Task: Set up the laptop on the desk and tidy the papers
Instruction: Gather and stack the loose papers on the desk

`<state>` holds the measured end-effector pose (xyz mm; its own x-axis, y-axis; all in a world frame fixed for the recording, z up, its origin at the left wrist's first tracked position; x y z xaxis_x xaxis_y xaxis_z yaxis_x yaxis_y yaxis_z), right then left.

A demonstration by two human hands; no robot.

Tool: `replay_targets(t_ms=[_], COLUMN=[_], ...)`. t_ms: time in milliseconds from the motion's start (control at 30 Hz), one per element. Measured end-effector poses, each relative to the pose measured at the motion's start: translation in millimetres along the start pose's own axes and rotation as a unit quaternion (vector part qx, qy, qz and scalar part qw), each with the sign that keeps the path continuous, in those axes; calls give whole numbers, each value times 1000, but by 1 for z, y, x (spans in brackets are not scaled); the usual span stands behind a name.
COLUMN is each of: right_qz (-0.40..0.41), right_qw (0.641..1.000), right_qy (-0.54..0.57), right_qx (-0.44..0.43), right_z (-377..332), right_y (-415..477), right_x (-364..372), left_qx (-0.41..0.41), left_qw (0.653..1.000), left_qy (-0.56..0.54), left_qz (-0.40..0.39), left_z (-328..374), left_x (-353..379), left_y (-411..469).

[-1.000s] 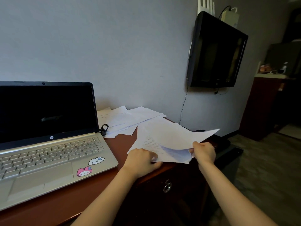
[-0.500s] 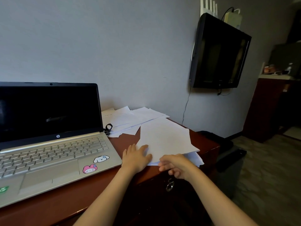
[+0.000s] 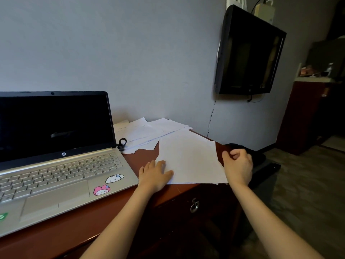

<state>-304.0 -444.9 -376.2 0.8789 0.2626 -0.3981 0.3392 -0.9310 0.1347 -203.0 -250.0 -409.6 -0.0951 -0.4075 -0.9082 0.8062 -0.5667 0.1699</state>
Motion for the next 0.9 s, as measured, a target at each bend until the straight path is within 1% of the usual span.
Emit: replay_targets(t_ms=[67,133,233,300,367,433,500,567,633,733,800,833,900], right_qz=[-92,-177,-207,-230,-242,-246,-270,-290,-271,-239,-236,-238,-247], right_qw=[993,978,972,963,954,950,938,927,936,945,946,947,950], right_qy=[-66,-79,-70,-35,-20,-20,9,28,8,40,75,82,95], right_qx=[42,79,89,139,175,189,218,236,224,220,212,199,164], right_z=[10,11,10,7,5,-2,-7,-9,-6,3,12,17,24], right_y=[8,9,11,13,16,16,16,15,17,20,21,22,22], right_x=[2,5,13,17,18,16,13,9,6,-3,-8,-11,-17], left_qx=[-3,-9,-16,-29,-47,-57,-63,-74,-84,-97,-106,-111,-112], left_qw=[1000,998,997,996,993,983,970,964,958,938,929,923,898], left_qy=[-20,-44,-58,-64,-92,-161,-224,-245,-269,-326,-348,-363,-423], left_qz=[16,35,52,50,55,66,74,69,54,63,72,63,51], left_z=[2,3,4,5,5,7,12,13,10,8,11,12,16], left_x=[-2,-3,-6,-8,-11,-13,-15,-18,-20,-19,-19,-18,-19], left_y=[0,-1,-2,-2,-1,0,2,6,13,22,26,30,36])
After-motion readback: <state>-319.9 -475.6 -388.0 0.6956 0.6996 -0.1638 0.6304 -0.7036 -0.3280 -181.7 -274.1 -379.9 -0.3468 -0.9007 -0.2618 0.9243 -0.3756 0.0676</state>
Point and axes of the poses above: each hand's wrist, its own y-axis towards the middle knuckle, its own x-axis out of the palm, z = x × y, the point moved 1 cm from there along y, towards the middle knuckle, and after that the axes turned 12 degrees about x, right-handed, at the moved point
